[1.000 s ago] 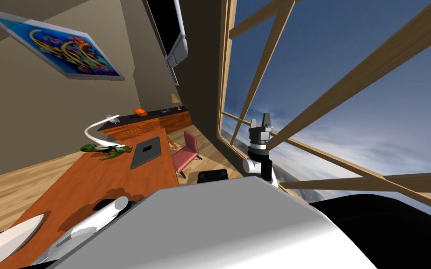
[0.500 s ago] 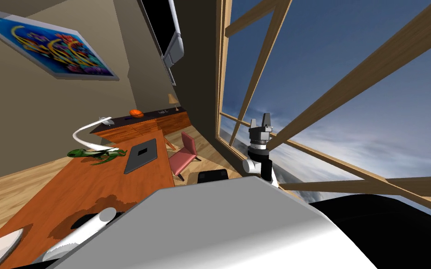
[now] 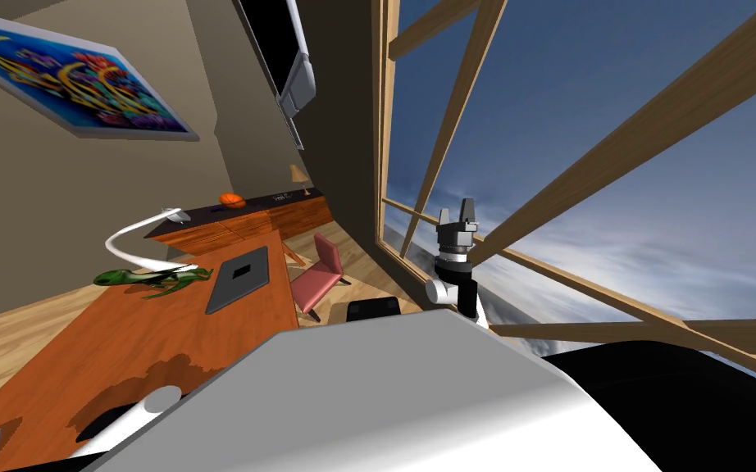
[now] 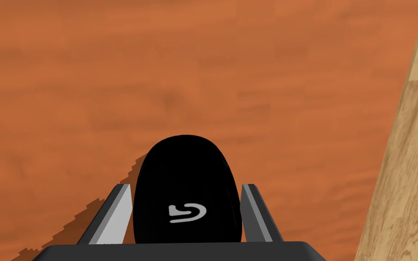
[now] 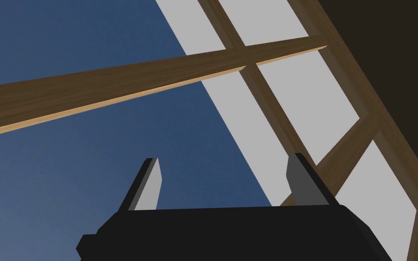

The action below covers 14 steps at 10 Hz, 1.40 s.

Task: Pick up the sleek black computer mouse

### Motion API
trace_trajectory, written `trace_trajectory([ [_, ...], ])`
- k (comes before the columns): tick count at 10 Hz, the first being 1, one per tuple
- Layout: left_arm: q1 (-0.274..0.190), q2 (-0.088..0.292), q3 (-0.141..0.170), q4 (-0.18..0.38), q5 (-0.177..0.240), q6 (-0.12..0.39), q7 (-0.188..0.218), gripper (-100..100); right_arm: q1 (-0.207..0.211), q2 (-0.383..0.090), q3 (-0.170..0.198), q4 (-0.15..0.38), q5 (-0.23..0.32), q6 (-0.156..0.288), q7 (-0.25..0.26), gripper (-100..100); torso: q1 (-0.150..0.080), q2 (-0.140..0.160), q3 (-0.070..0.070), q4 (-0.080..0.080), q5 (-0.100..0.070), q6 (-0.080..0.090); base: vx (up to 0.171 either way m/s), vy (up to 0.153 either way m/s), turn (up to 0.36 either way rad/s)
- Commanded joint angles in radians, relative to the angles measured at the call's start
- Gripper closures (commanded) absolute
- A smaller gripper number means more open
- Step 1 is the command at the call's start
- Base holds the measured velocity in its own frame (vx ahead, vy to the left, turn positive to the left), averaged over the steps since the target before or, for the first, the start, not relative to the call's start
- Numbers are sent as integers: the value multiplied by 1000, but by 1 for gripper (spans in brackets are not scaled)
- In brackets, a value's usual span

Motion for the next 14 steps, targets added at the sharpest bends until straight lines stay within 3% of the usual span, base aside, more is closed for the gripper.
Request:
trace_trajectory([
  [1,-4,10,-3,50,50,-20,-50,100,0,0,0,0,0,0,0,0,0,0,0,0,0,0,63,-39,-34],
  [4,19,31,-12,116,134,-49,-135,100,0,0,0,0,0,0,0,0,0,0,0,0,0,0,53,-30,-35],
  [5,19,31,-12,116,151,-49,-144,100,0,0,0,0,0,0,0,0,0,0,0,0,0,0,27,-18,8],
  [6,42,52,-20,170,189,-79,-191,100,0,0,0,0,0,0,0,0,0,1,1,1,0,0,58,-37,-73],
  [8,42,52,-20,170,230,-79,-214,100,0,0,0,0,0,0,0,0,-1,0,0,1,0,0,48,-28,-15],
  [9,65,73,-28,219,269,-109,-259,100,0,0,0,0,0,0,0,0,0,1,1,1,-1,0,53,-34,-91],
  [10,65,73,-28,225,301,-109,-283,100,0,0,0,0,0,0,0,0,-1,1,1,0,-1,0,59,-37,-22],
  [11,65,73,-28,225,310,-109,-283,100,0,0,0,0,0,0,0,0,-1,0,0,1,-1,0,34,-17,11],
  [12,88,94,-37,269,348,-139,-324,100,0,0,0,0,0,0,0,0,-1,1,1,1,-1,0,70,-32,-73],
  [14,88,94,-37,279,389,-139,-350,100,0,0,0,0,0,0,0,0,-2,0,0,1,-1,0,48,-26,-18],
])
